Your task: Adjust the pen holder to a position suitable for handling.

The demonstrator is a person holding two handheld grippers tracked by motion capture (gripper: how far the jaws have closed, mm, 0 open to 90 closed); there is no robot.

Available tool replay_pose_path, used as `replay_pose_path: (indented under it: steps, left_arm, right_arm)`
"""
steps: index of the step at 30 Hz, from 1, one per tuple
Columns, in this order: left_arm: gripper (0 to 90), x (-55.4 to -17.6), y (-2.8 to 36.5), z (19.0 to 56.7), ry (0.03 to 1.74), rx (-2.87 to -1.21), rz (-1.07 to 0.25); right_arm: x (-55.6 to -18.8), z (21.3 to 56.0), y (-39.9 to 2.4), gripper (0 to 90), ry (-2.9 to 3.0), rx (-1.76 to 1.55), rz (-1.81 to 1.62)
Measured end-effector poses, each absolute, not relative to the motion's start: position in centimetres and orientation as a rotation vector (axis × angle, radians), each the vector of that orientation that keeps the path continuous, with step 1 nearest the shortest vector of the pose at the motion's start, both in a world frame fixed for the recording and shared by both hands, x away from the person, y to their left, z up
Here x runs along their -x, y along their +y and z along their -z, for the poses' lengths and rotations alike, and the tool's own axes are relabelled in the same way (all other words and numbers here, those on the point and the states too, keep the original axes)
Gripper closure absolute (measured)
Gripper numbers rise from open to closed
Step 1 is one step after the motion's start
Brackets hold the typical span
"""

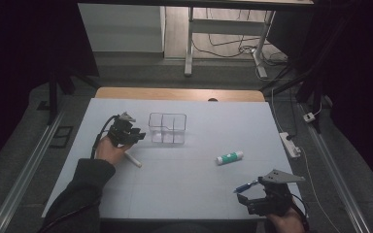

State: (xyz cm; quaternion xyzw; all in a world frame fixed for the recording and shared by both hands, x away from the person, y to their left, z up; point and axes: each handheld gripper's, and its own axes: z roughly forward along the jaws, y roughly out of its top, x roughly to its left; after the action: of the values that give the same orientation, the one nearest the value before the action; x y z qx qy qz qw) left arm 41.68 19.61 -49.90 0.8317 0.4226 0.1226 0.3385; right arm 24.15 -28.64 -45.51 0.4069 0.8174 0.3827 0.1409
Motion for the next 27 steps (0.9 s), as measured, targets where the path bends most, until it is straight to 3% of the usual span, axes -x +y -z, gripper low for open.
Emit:
replay_pose_path:
  steps: [2,4,15,27]
  left_arm:
    - [81.3,-42.5,19.3,50.2,1.111,-2.176,-0.301]
    - [88.8,-42.8,19.1,50.3,1.114,-2.184,-0.298]
    - [89.1,-44.8,17.0,51.7,1.191,-2.168,-0.280]
    - [89.0,-44.4,15.2,51.2,1.123,-2.191,-0.252]
  right_arm:
    - [-24.2,45.5,-28.7,0.0,2.360,-1.177,-1.106]
    - [-24.2,45.5,-28.7,0.0,2.358,-1.175,-1.106]
    - [-24.1,45.5,-28.6,1.3,2.359,-1.168,-1.098]
    - [-24.1,45.5,-28.5,1.3,2.364,-1.161,-1.092]
